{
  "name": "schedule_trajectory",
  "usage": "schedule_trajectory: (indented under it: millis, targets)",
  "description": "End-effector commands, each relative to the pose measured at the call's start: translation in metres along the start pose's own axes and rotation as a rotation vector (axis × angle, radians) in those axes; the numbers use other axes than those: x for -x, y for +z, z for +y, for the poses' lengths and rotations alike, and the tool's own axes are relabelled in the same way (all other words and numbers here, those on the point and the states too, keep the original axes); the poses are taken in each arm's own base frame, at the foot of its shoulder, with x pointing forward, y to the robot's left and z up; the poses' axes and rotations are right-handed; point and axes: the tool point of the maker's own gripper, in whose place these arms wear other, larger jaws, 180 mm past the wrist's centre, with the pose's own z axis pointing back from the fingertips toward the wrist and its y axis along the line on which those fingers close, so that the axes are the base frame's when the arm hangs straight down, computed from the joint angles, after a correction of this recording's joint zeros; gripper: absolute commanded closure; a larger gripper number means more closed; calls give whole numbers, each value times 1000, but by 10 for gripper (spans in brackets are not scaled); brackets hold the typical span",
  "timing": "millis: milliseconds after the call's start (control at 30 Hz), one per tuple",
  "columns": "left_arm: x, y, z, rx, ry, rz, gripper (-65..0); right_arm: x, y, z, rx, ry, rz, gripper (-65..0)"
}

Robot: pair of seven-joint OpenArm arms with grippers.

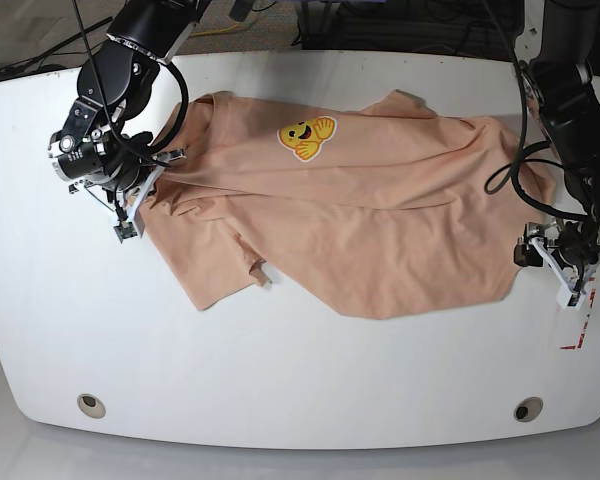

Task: Fold the T-shirt properly
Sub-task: 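Slide the left gripper along the shirt edge away from the right gripper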

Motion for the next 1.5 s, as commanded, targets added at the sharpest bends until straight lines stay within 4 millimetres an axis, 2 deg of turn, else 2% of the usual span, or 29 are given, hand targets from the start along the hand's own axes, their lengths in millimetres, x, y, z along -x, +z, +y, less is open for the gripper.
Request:
schedule_trajectory:
  millis: [0,267,433,567,733,767,833,933,1000,1200,1333,1467]
  targets:
    - [-25,5,7,10,26,-94,-425,-13,7,-8,25,7,-45,0]
    - [-7,-14,3,54,97,-82,-426,-13,7,-8,25,7,-45,0]
    - [4,-26,-8,88,100,-41,-426,-13,7,-8,25,6,-45,0]
    - [9,-32,-15,105,92,-23,-422,-13,7,-9,26,4,-45,0]
    - [5,-36,-27,139,82,-29,-415,-13,7,-9,27,3,-45,0]
    - [4,-36,-29,147,83,-33,-403,-13,7,-9,27,3,-45,0]
    - [3,-37,-33,158,84,-36,-328,-12,8,-10,30,3,-44,0]
    - [5,-40,-38,166,74,-30,-142,-12,8,-10,30,3,-44,0]
    - [2,-45,-52,191,75,-39,-38,-12,8,-10,30,3,-44,0]
    - [-11,-43,-56,196,68,-80,-11,-12,8,-10,30,3,-44,0]
    - [-31,-26,-46,156,35,-146,-11,-16,8,-11,31,3,-52,0]
    - [-18,-10,-30,102,22,-117,-11,-22,9,-13,39,3,-62,0]
